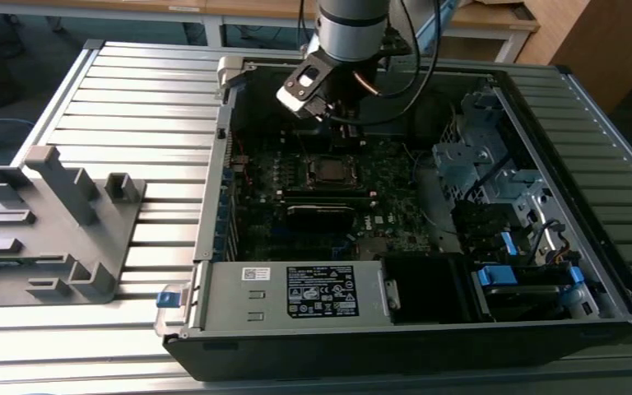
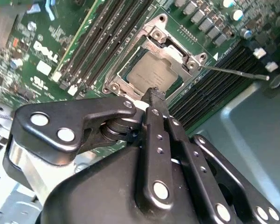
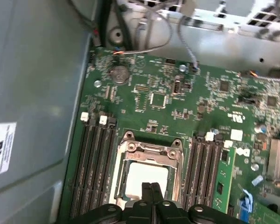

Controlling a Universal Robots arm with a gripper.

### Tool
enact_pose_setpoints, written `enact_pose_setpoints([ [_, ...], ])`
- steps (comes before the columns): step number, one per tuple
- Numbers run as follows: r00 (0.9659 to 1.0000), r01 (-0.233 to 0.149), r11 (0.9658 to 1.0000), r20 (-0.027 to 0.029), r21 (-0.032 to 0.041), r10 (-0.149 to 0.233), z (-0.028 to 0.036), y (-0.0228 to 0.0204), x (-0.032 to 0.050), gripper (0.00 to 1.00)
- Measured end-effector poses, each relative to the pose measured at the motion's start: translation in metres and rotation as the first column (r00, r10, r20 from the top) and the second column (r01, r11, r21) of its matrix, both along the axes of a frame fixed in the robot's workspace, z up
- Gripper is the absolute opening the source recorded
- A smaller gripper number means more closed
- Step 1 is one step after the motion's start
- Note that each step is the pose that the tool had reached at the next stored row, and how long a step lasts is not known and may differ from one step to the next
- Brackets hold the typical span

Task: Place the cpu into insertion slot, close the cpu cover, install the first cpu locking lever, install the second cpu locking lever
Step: 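Close the cpu cover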

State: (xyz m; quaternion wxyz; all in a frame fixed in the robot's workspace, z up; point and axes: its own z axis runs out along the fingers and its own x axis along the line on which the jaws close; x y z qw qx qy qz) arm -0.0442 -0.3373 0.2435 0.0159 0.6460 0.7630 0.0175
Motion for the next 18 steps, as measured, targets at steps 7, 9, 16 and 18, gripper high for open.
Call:
enact_pose_setpoints([
  [7,0.994,-0.11,0.994,-0.0001,-0.0013,0.11,-0.0006,0.0,0.0,0.1],
  [9,0.991,-0.134,0.991,-0.0002,-0.0015,0.134,-0.0007,0.0,0.0,0.1],
  [16,0.9812,-0.193,0.9812,-0.0002,-0.0017,0.193,-0.001,0.0,0.0,0.1],
  [18,0.9783,-0.207,0.9783,-0.0002,-0.0017,0.207,-0.0013,-0.0001,0.0,0.1],
])
